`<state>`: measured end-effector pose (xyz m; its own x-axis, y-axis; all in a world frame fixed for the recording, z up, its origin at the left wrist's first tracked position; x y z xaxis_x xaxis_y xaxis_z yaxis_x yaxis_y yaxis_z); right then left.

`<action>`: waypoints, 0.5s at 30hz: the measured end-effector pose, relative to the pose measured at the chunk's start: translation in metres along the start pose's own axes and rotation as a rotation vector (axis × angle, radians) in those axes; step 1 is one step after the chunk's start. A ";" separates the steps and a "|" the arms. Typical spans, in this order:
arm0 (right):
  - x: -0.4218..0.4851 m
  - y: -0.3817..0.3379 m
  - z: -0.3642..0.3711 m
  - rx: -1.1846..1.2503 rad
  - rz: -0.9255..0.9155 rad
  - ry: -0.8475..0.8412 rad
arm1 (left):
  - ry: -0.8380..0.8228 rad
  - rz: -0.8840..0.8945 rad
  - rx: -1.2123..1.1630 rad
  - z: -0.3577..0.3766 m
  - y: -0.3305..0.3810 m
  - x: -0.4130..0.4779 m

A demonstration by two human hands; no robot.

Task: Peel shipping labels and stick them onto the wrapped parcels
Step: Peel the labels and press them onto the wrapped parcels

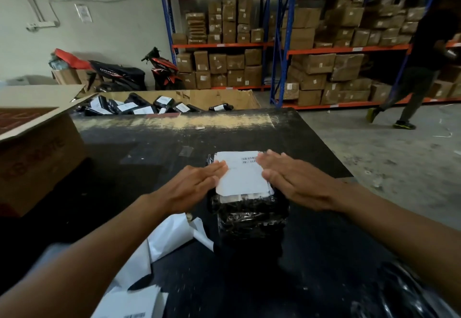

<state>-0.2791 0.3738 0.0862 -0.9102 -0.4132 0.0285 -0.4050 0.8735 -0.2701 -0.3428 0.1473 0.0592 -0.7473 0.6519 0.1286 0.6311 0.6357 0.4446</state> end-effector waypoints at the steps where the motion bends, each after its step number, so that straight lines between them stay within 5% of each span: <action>1: 0.000 -0.011 0.005 -0.027 -0.036 -0.027 | 0.000 -0.002 0.003 0.000 0.001 0.001; 10: -0.047 -0.010 0.023 -0.298 -0.087 -0.151 | 0.004 -0.025 0.022 0.002 0.004 0.000; 15: -0.023 -0.030 0.022 -0.358 -0.090 -0.058 | 0.020 -0.035 0.052 0.005 0.008 0.000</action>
<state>-0.2440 0.3514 0.0724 -0.8671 -0.4977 -0.0207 -0.4975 0.8633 0.0849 -0.3367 0.1541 0.0583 -0.7730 0.6205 0.1318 0.6139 0.6793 0.4021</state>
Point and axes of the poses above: each hand's wrist, its own x-axis towards the middle knuckle, its own z-axis out of the palm, y = z × x, the point moved 4 cm from there along x, towards the middle knuckle, and after that the axes turned 1 degree about -y, right-handed, at the moved point
